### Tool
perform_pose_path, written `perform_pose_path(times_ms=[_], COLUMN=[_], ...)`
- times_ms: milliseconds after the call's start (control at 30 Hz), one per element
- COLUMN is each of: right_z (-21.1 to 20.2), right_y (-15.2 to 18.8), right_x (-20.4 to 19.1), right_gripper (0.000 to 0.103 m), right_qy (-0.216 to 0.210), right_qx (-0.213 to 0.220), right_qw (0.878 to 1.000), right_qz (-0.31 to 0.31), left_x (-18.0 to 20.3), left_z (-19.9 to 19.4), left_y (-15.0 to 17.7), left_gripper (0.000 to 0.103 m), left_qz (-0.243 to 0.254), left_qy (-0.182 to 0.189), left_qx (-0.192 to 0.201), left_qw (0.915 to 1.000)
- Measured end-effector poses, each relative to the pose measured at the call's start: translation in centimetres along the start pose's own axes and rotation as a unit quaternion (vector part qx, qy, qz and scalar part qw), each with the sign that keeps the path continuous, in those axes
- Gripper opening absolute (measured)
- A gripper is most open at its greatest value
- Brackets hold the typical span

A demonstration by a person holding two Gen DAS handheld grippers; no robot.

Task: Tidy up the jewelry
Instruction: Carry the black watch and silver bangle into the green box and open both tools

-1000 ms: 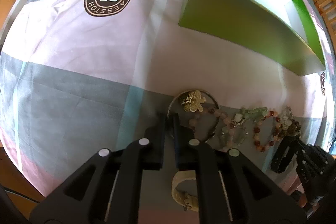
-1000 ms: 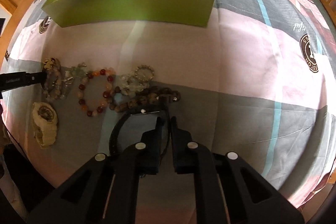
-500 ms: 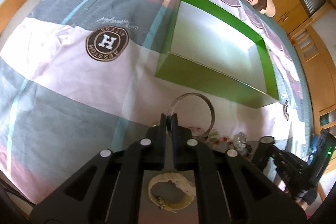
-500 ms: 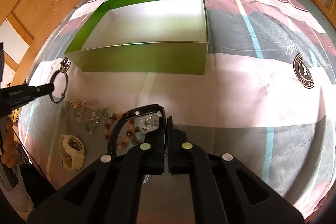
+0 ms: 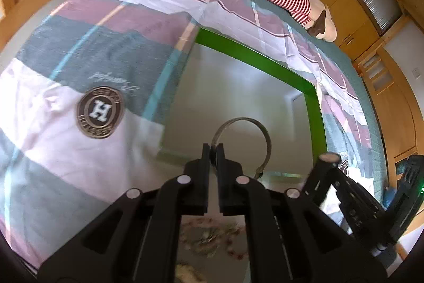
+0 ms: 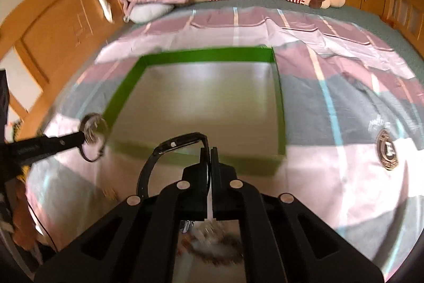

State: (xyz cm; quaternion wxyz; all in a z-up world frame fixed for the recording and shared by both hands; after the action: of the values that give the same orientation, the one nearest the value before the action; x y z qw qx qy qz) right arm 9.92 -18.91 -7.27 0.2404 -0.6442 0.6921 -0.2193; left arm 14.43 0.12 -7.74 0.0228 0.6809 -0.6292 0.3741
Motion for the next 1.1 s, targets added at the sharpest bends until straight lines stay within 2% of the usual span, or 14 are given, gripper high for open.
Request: perform_pose_path(times_ms=[100, 167, 267, 367, 433, 500, 533, 600, 700, 767, 833, 900, 1000, 1100], right_z=[1.9, 3.1, 4.5, 6.4, 7.4, 7.5, 6.9, 5.7, 2.9, 0.9, -0.1, -0.3, -0.1, -0.8], right_y=[-1.5, -2.7, -4.0, -3.4, -2.4, -2.0, -2.1, -2.5, -2.8, -1.9, 0.5, 3.3, 8.0, 10.2], right_x=[0.5, 0.7, 1.0, 1.1, 1.3, 1.2, 1.2, 1.2, 0.8, 0.4, -0.2, -1.0, -2.7, -5.5], right_gripper=[0.002, 0.002, 0.002, 0.002, 0.009, 0.025, 0.035, 0.046, 0.046, 0.046, 0.046, 0.046, 0.046, 0.045], right_qy=[0.013, -0.002, 0.007, 0.028, 0.044, 0.045, 0.041, 0.031, 0.008, -0.012, -0.022, -0.037, -0.074, -0.114], right_qx=[0.009, 0.014, 0.021, -0.001, -0.016, -0.021, -0.018, -0.004, 0.008, 0.000, -0.033, -0.076, -0.135, -0.157], right_qw=[1.000, 0.999, 0.998, 0.999, 0.998, 0.999, 0.999, 0.999, 0.999, 0.999, 0.999, 0.996, 0.987, 0.977], right_qz=[0.011, 0.036, 0.052, 0.042, 0.030, 0.019, 0.027, 0.041, 0.042, 0.030, 0.005, -0.020, -0.056, -0.089], left_x=[-0.2, -0.6, -1.6, -2.4, -2.5, -2.2, -1.9, -1.4, -0.5, -0.6, -1.2, -1.8, -3.7, -4.6], left_z=[1.8, 2.5, 3.6, 4.5, 4.5, 3.9, 3.4, 2.4, 0.3, -0.7, -1.1, -1.3, -1.8, -2.0], left_y=[-0.7, -1.3, -1.8, -1.4, -1.2, -1.2, -1.3, -1.0, 0.3, 1.9, 4.0, 5.7, 6.6, 6.3], left_gripper=[0.004, 0.004, 0.004, 0.005, 0.007, 0.007, 0.013, 0.027, 0.029, 0.029, 0.029, 0.029, 0.029, 0.029], left_qz=[-0.013, -0.015, -0.021, -0.016, -0.011, -0.008, -0.003, 0.002, 0.015, 0.029, 0.044, 0.060, 0.064, 0.058], left_qy=[0.007, 0.005, -0.015, -0.033, -0.040, -0.040, -0.038, -0.033, -0.024, -0.031, -0.046, -0.048, -0.077, -0.087], left_qx=[-0.003, 0.002, 0.004, -0.010, -0.014, -0.010, -0.006, -0.008, -0.024, -0.048, -0.092, -0.116, -0.117, -0.109], left_qw=[0.9999, 0.9999, 0.9997, 0.9993, 0.9990, 0.9991, 0.9992, 0.9994, 0.9993, 0.9980, 0.9937, 0.9903, 0.9880, 0.9885])
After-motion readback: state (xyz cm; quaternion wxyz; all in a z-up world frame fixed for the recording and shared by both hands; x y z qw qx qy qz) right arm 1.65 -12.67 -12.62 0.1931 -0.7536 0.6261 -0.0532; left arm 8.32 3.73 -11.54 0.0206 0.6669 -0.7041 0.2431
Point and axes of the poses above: each gripper's, at about its wrist camera, not at the fingertips, and z roughly the way its jaws point, x to its right, y to its underside, the point moved 10 cm from there along z, roughly the way its jaws point, and after that the axes turned 12 degrees about y, right-handed, at the moved point
